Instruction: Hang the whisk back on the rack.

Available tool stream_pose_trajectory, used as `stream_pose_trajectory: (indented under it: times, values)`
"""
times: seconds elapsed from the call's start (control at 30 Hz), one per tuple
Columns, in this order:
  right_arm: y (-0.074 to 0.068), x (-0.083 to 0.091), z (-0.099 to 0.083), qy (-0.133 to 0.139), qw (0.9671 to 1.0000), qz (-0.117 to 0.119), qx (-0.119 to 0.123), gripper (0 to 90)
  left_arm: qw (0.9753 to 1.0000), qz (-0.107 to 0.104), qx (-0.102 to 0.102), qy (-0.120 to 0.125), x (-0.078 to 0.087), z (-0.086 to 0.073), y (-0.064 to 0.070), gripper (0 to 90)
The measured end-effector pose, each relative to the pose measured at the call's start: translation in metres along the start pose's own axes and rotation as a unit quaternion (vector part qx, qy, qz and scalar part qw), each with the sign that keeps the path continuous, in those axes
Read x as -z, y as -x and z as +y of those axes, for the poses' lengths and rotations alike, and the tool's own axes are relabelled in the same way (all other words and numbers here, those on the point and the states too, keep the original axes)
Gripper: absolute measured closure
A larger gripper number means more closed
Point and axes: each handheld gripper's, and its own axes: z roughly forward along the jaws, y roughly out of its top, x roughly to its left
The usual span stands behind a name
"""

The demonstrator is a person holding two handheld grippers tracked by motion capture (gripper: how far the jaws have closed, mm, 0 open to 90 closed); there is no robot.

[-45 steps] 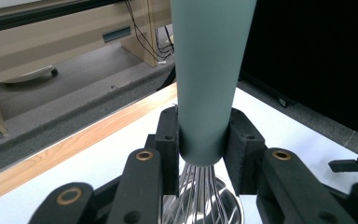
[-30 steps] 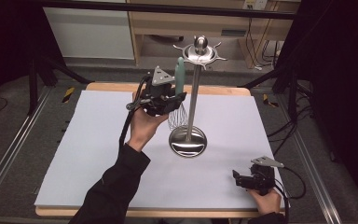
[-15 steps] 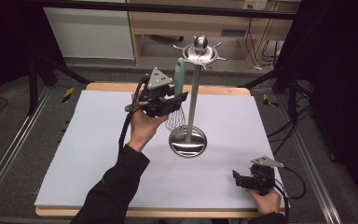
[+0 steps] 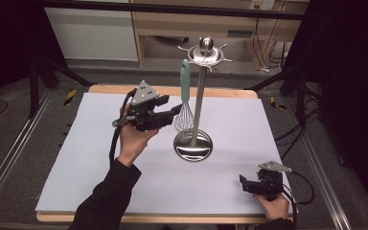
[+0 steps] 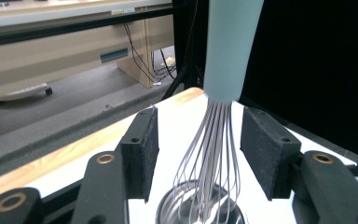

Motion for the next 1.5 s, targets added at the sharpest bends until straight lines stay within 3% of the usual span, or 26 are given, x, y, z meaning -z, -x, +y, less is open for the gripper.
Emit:
stream_pose_trajectory:
  times: [0.47, 0.8, 1.0, 1.13, 1.5]
  values:
    - [0.001, 0.0, -0.001, -0.003, 1.0, -0.003, -0.002, 8.9, 0.9996, 0.011, 0.022, -0.018, 0.022, -0.058, -0.018, 41.2]
    - [0.002, 0.001, -0.002, -0.006, 0.9999, -0.004, -0.008, 8.9, 0.9981, 0.026, 0.018, -0.053, 0.031, -0.099, -0.023, 39.9]
    - [0.002, 0.0, -0.003, -0.006, 0.9999, -0.006, -0.006, 8.9, 0.996, 0.035, 0.025, -0.078, 0.035, -0.124, -0.029, 39.5]
    - [0.002, 0.0, -0.003, -0.01, 0.9998, -0.009, -0.011, 8.9, 0.9934, 0.049, 0.034, -0.099, 0.038, -0.144, -0.035, 38.7]
    - [0.006, -0.002, -0.005, -0.02, 0.9996, -0.018, -0.006, 8.5, 0.9874, 0.079, 0.049, -0.128, 0.051, -0.173, -0.051, 37.9]
